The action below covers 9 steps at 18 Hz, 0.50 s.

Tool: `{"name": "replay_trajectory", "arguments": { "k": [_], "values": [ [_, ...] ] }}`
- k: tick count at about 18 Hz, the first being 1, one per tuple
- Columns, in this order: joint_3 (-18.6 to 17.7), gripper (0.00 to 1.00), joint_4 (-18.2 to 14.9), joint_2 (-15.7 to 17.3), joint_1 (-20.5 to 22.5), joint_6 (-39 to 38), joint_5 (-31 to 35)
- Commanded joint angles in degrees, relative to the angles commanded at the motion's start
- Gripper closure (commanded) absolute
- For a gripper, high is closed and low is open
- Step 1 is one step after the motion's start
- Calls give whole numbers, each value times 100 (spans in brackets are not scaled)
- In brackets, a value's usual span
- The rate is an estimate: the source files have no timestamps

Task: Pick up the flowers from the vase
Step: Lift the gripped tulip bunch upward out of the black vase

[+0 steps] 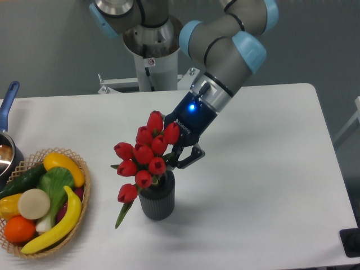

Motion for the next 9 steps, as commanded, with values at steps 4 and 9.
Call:
{"name": "replay_trajectory", "arguments": {
  "k": [4,9],
  "values": [
    [176,48,0,141,17,-351,0],
    [483,48,0,193,44,-808,0]
  ]
}}
